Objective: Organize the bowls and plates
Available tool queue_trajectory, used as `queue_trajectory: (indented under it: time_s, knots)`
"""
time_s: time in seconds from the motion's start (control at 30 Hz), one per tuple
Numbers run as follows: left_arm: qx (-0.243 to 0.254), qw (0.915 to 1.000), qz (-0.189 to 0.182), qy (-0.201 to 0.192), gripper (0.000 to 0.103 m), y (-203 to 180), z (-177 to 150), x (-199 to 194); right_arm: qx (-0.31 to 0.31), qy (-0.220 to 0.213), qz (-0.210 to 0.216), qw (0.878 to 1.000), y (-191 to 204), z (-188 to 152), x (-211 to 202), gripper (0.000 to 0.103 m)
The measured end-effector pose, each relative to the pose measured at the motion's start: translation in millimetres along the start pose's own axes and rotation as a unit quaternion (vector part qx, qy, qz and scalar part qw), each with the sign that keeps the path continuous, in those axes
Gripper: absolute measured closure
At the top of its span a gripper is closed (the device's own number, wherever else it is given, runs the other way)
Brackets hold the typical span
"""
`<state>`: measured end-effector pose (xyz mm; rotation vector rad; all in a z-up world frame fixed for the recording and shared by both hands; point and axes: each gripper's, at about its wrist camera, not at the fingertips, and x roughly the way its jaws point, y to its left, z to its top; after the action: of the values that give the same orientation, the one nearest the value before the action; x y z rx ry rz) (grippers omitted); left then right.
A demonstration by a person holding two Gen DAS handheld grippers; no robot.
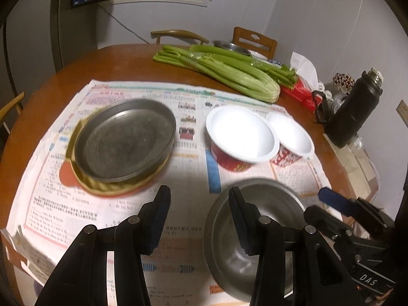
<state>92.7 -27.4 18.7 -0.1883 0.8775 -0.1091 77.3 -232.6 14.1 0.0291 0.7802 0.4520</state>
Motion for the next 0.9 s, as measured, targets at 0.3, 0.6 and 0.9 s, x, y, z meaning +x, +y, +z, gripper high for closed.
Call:
queue_trajectory:
  time_s: [0.3, 0.6, 0.9]
  knots:
    - [0.017, 0.9997, -0.011, -0.012, 0.054, -6.8, 38.7, 6.8, 0.037, 0.020, 0.020, 0.999, -4.1, 20.0, 20.7, 0.053]
    - [0.028, 0.9994, -0.021, 0.008, 0.054, -10.7, 74.1, 49.0, 0.084, 0.040, 0.030, 0.995, -17.3, 40.6, 53.5, 0.053]
    - [0.032, 0.9982, -0.039, 0.032, 0.054, -14.2, 88.9, 90.8, 0.095, 0.059, 0.015, 0.994, -22.6, 49.6, 82.2, 0.053]
